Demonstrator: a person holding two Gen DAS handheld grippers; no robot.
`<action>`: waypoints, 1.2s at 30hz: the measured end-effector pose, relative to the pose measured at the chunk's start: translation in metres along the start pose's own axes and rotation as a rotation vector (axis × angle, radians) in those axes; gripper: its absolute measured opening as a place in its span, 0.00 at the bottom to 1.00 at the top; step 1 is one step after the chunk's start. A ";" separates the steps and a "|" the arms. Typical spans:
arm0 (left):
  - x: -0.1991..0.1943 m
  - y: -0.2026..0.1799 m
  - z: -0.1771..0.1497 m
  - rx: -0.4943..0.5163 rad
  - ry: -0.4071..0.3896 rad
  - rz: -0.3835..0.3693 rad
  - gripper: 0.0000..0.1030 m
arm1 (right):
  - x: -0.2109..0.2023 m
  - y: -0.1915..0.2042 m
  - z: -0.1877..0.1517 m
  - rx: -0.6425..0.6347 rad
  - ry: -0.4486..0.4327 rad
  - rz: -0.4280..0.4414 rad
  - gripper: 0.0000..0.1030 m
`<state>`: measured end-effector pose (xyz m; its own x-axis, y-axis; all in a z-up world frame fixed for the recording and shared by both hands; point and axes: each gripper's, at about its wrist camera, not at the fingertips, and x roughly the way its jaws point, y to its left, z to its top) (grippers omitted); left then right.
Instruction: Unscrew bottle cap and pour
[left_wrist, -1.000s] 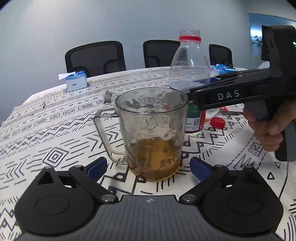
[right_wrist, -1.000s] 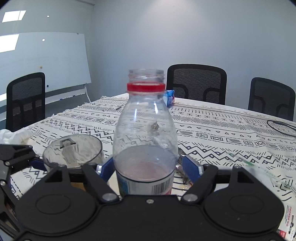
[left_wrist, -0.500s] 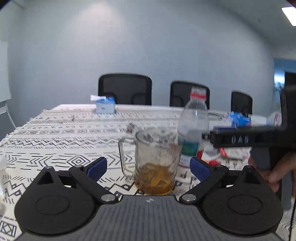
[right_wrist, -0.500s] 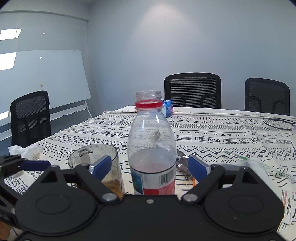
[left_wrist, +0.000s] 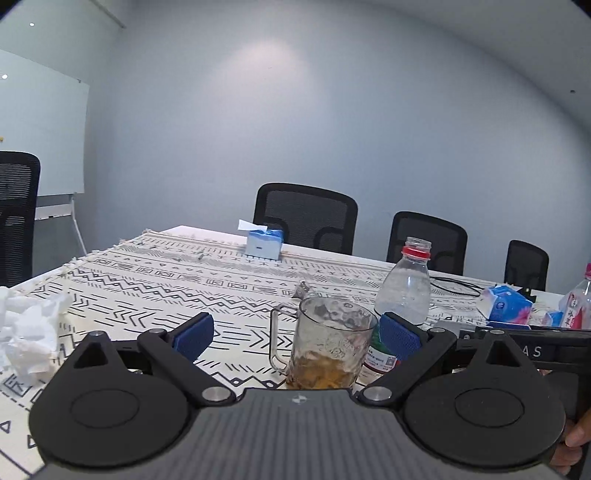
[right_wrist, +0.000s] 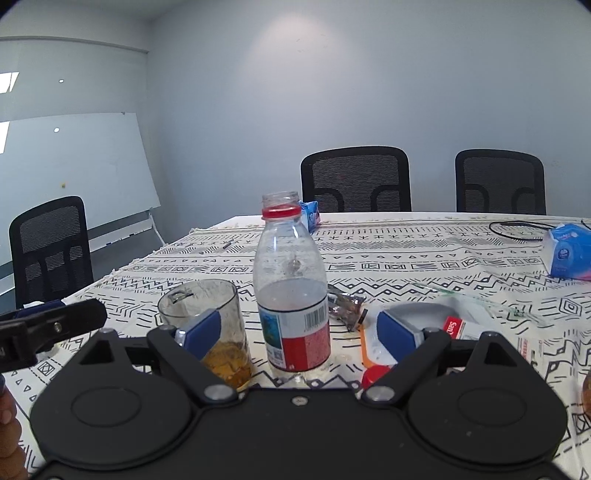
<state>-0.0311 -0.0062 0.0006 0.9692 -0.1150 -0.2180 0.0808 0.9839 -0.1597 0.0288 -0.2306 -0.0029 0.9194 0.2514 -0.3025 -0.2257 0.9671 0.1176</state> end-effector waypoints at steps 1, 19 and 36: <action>-0.001 0.000 0.001 -0.003 0.004 0.006 0.95 | -0.002 0.000 0.000 0.003 -0.004 0.000 0.90; -0.018 -0.010 0.011 -0.010 0.004 0.043 0.95 | -0.023 0.004 0.002 0.014 -0.040 -0.001 0.92; -0.018 -0.015 0.010 0.000 0.041 0.031 0.95 | -0.025 0.004 0.004 0.017 -0.036 0.002 0.93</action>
<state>-0.0480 -0.0176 0.0162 0.9607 -0.0897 -0.2626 0.0505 0.9871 -0.1522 0.0062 -0.2332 0.0084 0.9301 0.2514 -0.2677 -0.2225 0.9657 0.1339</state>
